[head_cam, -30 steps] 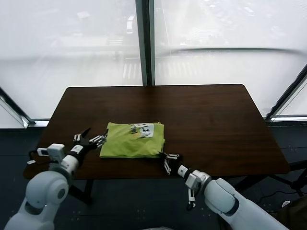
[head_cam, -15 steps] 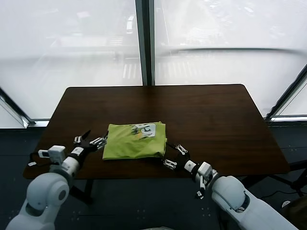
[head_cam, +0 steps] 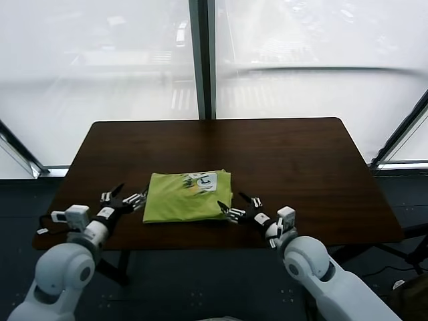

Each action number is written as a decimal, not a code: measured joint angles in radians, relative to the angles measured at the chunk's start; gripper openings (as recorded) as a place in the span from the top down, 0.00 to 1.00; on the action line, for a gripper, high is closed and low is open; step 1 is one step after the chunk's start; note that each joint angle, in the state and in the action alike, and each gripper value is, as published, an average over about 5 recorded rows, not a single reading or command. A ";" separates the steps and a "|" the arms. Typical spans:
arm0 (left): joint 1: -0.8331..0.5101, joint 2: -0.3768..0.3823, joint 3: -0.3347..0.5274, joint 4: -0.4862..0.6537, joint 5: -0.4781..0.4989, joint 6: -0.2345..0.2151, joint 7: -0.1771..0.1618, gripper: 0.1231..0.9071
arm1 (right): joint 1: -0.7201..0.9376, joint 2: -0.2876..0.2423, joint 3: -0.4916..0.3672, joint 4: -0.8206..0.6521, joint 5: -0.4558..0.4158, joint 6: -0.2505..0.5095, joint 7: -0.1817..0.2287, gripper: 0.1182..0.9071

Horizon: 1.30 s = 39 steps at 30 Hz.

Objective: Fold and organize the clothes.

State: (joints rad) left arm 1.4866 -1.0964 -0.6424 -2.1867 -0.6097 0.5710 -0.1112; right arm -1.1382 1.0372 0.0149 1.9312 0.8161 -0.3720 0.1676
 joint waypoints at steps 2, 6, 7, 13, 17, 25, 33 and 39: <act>0.000 -0.001 0.000 0.002 0.001 -0.001 0.000 0.00 | 0.002 0.018 -0.001 -0.011 0.006 -0.019 0.023 0.00; 0.004 -0.001 -0.002 0.007 0.001 -0.003 0.000 0.00 | 0.004 0.042 -0.001 -0.026 -0.010 -0.039 0.040 0.10; 0.005 -0.001 -0.003 0.008 0.001 -0.003 0.000 0.00 | 0.005 0.046 -0.001 -0.029 -0.018 -0.045 0.041 0.15; 0.007 0.000 -0.005 0.009 0.001 -0.004 0.001 0.00 | 0.015 0.052 0.003 -0.033 -0.072 -0.081 0.046 0.59; 0.008 0.000 -0.007 0.008 0.000 -0.004 0.001 0.00 | 0.017 0.037 0.027 -0.024 -0.107 -0.101 0.040 0.89; 0.012 -0.007 -0.009 0.007 0.001 -0.006 0.001 0.00 | 0.028 -0.038 0.132 -0.057 -0.240 -0.123 -0.003 0.97; 0.012 -0.017 -0.007 0.005 0.006 -0.008 0.002 0.00 | 0.025 -0.110 0.237 -0.130 -0.337 -0.170 0.038 0.97; 0.016 -0.017 -0.009 0.009 0.007 -0.013 0.003 0.00 | -0.014 -0.125 0.314 -0.126 -0.335 -0.199 0.076 0.97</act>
State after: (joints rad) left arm 1.5024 -1.1138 -0.6517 -2.1780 -0.6023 0.5584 -0.1078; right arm -1.1526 0.9122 0.3287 1.8052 0.4816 -0.5706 0.2434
